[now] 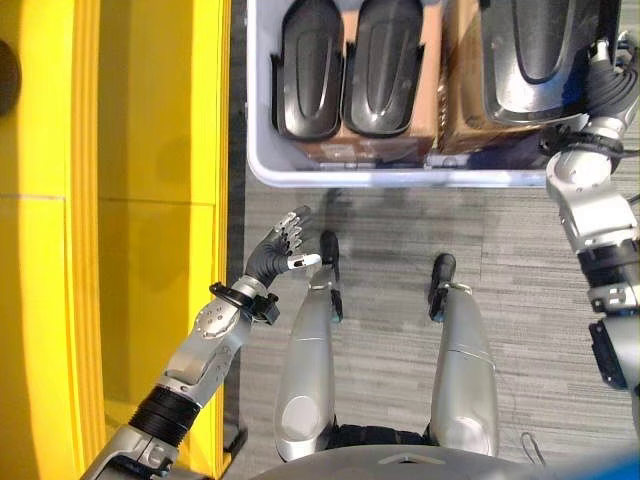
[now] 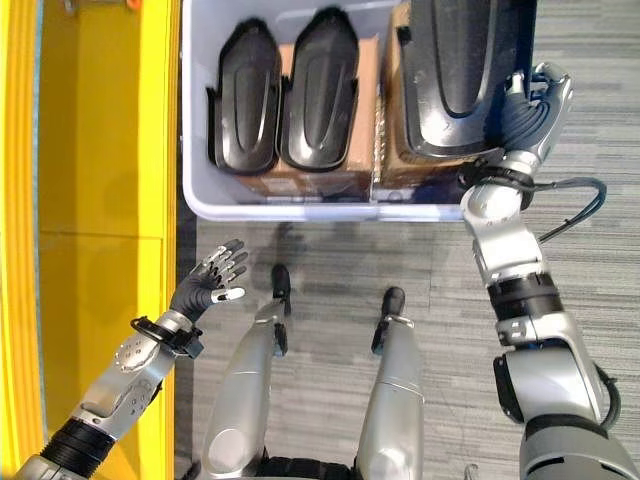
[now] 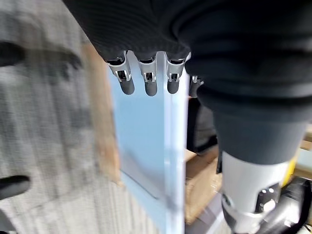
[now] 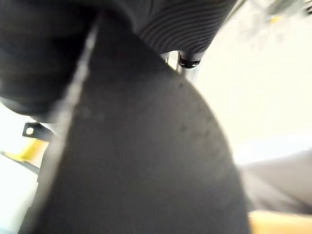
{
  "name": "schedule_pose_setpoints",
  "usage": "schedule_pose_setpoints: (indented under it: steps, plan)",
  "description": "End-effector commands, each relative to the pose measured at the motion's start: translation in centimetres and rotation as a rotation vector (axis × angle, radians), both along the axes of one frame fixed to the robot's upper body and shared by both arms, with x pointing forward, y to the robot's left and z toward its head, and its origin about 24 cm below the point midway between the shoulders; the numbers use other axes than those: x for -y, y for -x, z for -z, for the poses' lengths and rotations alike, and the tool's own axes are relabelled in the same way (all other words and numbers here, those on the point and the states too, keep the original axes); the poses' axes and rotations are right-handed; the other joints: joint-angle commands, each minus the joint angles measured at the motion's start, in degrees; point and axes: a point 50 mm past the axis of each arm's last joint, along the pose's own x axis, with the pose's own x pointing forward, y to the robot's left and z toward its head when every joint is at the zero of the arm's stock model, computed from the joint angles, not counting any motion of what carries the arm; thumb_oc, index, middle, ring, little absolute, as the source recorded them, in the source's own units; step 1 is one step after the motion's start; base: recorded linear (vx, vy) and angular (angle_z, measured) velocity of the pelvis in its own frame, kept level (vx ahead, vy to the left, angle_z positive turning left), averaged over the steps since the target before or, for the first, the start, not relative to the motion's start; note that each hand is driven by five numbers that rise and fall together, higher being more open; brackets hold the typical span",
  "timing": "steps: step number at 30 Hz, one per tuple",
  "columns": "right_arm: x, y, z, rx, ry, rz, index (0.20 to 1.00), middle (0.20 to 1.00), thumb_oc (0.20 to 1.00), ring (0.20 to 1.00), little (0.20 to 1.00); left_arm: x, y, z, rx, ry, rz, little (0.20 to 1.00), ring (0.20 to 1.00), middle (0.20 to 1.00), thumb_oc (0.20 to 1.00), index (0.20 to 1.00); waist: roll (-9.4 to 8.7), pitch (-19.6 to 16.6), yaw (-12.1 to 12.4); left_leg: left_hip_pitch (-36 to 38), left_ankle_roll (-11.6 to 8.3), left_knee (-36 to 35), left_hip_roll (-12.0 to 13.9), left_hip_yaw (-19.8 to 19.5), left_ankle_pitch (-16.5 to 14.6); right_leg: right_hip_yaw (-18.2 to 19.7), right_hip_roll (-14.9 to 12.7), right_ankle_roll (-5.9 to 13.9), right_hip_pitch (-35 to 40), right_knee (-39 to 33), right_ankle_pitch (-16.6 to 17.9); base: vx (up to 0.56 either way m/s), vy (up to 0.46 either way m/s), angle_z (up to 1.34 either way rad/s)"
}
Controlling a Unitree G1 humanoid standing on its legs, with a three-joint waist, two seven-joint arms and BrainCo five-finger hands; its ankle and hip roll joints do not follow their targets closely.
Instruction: Move parts from the plastic box to the shelf.
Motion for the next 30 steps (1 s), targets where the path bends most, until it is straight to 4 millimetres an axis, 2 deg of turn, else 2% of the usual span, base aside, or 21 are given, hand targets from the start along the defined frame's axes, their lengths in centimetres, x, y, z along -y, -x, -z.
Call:
schedule_pose_setpoints:
  steps: [1, 6, 8, 9, 12, 13, 15, 16, 17, 18, 19, 21, 22, 23, 24, 25, 26, 28, 30]
  plan:
    - [0.5, 2.2, -4.8, 0.283, 0.016, 0.014, 0.200, 0.200, 0.200, 0.200, 0.200, -0.1, 0.6, -0.3, 0.039, 0.022, -0.001, 1.000, 1.000, 1.000, 1.000, 1.000, -0.60, -1.17, 0.08, 3.73, 1.45, 4.05, -0.39, 1.31, -8.75, -1.92, 4.40, -2.79, 4.86, -5.64, 0.14, -0.04, 0.078, -0.07]
    - [0.3, 3.2, -4.2, 0.292, -0.011, -0.062, 0.200, 0.200, 0.200, 0.200, 0.200, -0.6, 1.2, 0.9, -0.010, 0.024, -0.016, 1.000, 1.000, 1.000, 1.000, 1.000, -1.15, -1.18, -0.49, 11.30, 0.87, 1.85, 0.30, 1.71, -8.76, -1.61, 3.88, -2.35, 12.81, -9.16, 0.75, 0.08, 0.079, -0.06]
    - [0.1, 3.2, -2.8, 0.214, -0.044, -0.181, 0.200, 0.200, 0.200, 0.200, 0.200, -1.1, 1.8, 2.1, -0.067, 0.018, -0.033, 1.000, 1.000, 1.000, 1.000, 1.000, -1.54, -3.22, -0.46, 14.50, 0.54, 0.81, 0.60, 1.74, -8.79, -2.14, 3.43, -2.30, 16.52, -10.64, 0.76, 0.14, 0.070, 0.01]
    - [0.1, 3.3, -2.8, 0.214, -0.045, -0.182, 0.200, 0.200, 0.200, 0.200, 0.200, -1.1, 1.8, 2.1, -0.068, 0.017, -0.033, 1.000, 1.000, 1.000, 1.000, 1.000, -1.54, -3.20, -0.47, 14.55, 0.53, 0.78, 0.60, 1.73, -8.78, -2.15, 3.43, -2.30, 16.58, -10.66, 0.76, 0.08, 0.071, 0.02]
    - [-1.7, 2.8, 0.3, 0.040, -0.054, -0.395, 0.200, 0.200, 0.200, 0.200, 0.200, -2.1, 2.3, 2.8, -0.114, 0.054, -0.141, 1.000, 1.000, 1.000, 1.000, 1.000, -1.43, -4.75, 0.49, 16.57, 0.69, 1.45, 0.65, 0.83, -8.70, -4.50, 1.62, -3.32, 19.25, -5.95, -2.23, 0.08, 0.042, 0.01]
    - [-1.8, 2.7, 0.4, 0.035, -0.052, -0.408, 0.200, 0.200, 0.200, 0.200, 0.200, -2.1, 2.3, 2.9, -0.116, 0.058, -0.149, 1.000, 1.000, 1.000, 1.000, 1.000, -1.45, -4.73, 0.53, 16.65, 0.70, 1.47, 0.62, 0.76, -8.65, -4.62, 1.51, -3.40, 19.34, -5.65, -2.41, 0.05, -0.040, 0.16]
    - [-3.1, 2.6, 1.6, -0.020, -0.011, -0.473, 0.200, 0.200, 0.200, 0.200, 0.200, -2.8, 2.8, 3.5, -0.159, 0.110, -0.214, 1.000, 1.000, 1.000, 1.000, 1.000, -1.53, -5.19, 1.45, 17.32, 0.24, 0.39, 1.60, -0.53, -7.15, -6.19, 1.21, -4.34, 20.34, -2.51, -4.52, 0.06, -0.057, 0.27]
    - [-4.2, 2.3, 2.5, -0.066, -0.004, -0.514, 0.200, 0.200, 0.200, 0.200, 0.200, -3.4, 3.5, 4.6, -0.192, 0.149, -0.244, 1.000, 1.000, 1.000, 1.000, 1.000, -1.58, -5.76, 2.41, 17.87, -0.74, -3.17, 2.84, -1.12, -3.72, -7.69, 1.76, -4.69, 22.15, -2.68, -5.04, 0.05, -0.046, 0.39]
    - [-4.5, 2.2, 2.7, -0.074, 0.007, -0.525, 0.200, 0.200, 0.200, 0.200, 0.200, -3.6, 3.8, 4.8, -0.192, 0.155, -0.246, 1.000, 1.000, 1.000, 1.000, 1.000, -1.54, -5.92, 2.75, 17.99, -1.05, -4.52, 3.27, -0.78, -2.51, -8.32, 1.88, -4.74, 22.84, -3.23, -5.02, -0.03, -0.103, 0.63]
    - [-4.9, 2.2, 3.7, -0.096, 0.001, -0.552, 0.200, 0.200, 0.200, 0.200, 0.200, -3.5, 4.2, 5.4, -0.181, 0.119, -0.169, 1.000, 1.000, 1.000, 1.000, 1.000, -2.05, -6.69, 2.29, 18.94, -2.53, -5.95, 5.85, 5.30, -0.87, -12.68, 1.10, -4.63, 26.28, -6.50, -5.16, -0.06, -0.072, 0.64]
    - [-4.9, 2.2, 3.7, -0.097, 0.001, -0.552, 0.200, 0.200, 0.200, 0.200, 0.200, -3.5, 4.2, 5.4, -0.182, 0.118, -0.169, 1.000, 1.000, 1.000, 1.000, 1.000, -2.10, -6.62, 2.22, 19.02, -2.53, -5.84, 5.79, 5.27, -0.98, -12.71, 1.02, -4.60, 26.41, -6.45, -5.28, -0.09, -0.060, 0.97]
    - [-4.9, 2.4, 4.3, -0.110, 0.007, -0.576, 0.200, 0.200, 0.200, 0.200, 0.200, -3.5, 4.1, 5.4, -0.174, 0.126, -0.162, 1.000, 1.000, 1.000, 1.000, 1.000, -2.59, -7.22, 1.35, 20.28, -1.86, -4.10, 5.97, 8.10, -2.95, -13.97, 0.13, -4.45, 26.65, -7.16, -4.73, -0.09, 0.119, 1.30]
    - [-5.0, 2.9, 5.3, -0.136, -0.006, -0.611, 0.200, 0.200, 0.200, 0.200, 0.200, -3.4, 4.0, 5.3, -0.174, 0.137, -0.164, 1.000, 1.000, 1.000, 1.000, 1.000, -3.54, -8.16, 0.40, 22.07, -1.19, -1.18, 5.75, 10.03, -5.23, -14.55, -1.19, -3.81, 27.34, -8.54, -3.62, -0.07, 0.415, 1.38]
    - [-4.9, 3.8, 6.7, -0.164, -0.028, -0.630, 0.200, 0.200, 0.200, 0.200, 0.200, -2.4, 3.3, 4.8, -0.154, 0.109, -0.137, 1.000, 1.000, 1.000, 1.000, 1.000, -4.26, -9.61, -1.44, 25.01, -0.24, 2.80, 6.50, 12.81, -7.53, -15.46, -2.16, -3.23, 28.26, -10.45, -1.86, 0.13, 0.662, 0.94]
    - [-5.4, 3.9, 8.2, -0.205, -0.068, -0.668, 0.200, 0.200, 0.200, 0.200, 0.200, -1.7, 3.1, 4.5, -0.143, 0.044, -0.122, 1.000, 1.000, 1.000, 1.000, 1.000, -3.77, -10.80, -1.33, 28.07, 1.64, 0.35, 4.46, 13.82, -10.73, -15.90, -2.98, -1.60, 30.07, -11.12, -0.23, 0.21, 0.629, 1.71]
    - [-5.7, 4.0, 8.5, -0.205, -0.072, -0.683, 0.200, 0.200, 0.200, 0.200, 0.200, -1.5, 3.0, 4.4, -0.150, 0.047, -0.123, 1.000, 1.000, 1.000, 1.000, 1.000, -3.73, -11.30, -1.01, 28.73, 1.80, -0.40, 4.01, 13.76, -11.04, -16.03, -2.99, -0.95, 30.78, -12.31, 0.76, 0.27, 0.542, 1.27]
    - [-6.4, 4.2, 8.5, -0.199, -0.087, -0.731, 0.200, 0.200, 0.200, 0.200, 0.200, -1.3, 3.2, 3.9, -0.144, 0.031, -0.106, 1.000, 1.000, 1.000, 1.000, 1.000, -3.82, -12.74, 0.28, 29.82, 1.83, -2.87, 3.00, 13.44, -10.95, -17.50, -3.14, 0.86, 32.74, -16.95, 3.60, 0.09, 0.315, 1.36]
    - [-7.1, 4.6, 8.0, -0.190, -0.075, -0.794, 0.200, 0.200, 0.200, 0.200, 0.200, -1.5, 3.5, 3.4, -0.137, 0.064, -0.132, 1.000, 1.000, 1.000, 1.000, 1.000, -4.02, -13.19, 2.03, 29.30, 1.95, -3.25, 2.11, 13.15, -11.26, -19.29, -3.88, 2.22, 34.28, -20.13, 5.13, -0.05, 0.283, 0.51]
    - [-8.1, 4.6, 7.6, -0.190, -0.060, -0.835, 0.200, 0.200, 0.200, 0.200, 0.200, -1.7, 3.6, 3.0, -0.133, 0.129, -0.122, 1.000, 1.000, 1.000, 1.000, 1.000, -4.27, -12.92, 3.64, 27.77, 2.03, -2.05, 1.76, 12.68, -11.54, -20.57, -4.46, 2.61, 35.20, -21.31, 5.68, -0.17, 0.244, 0.57]
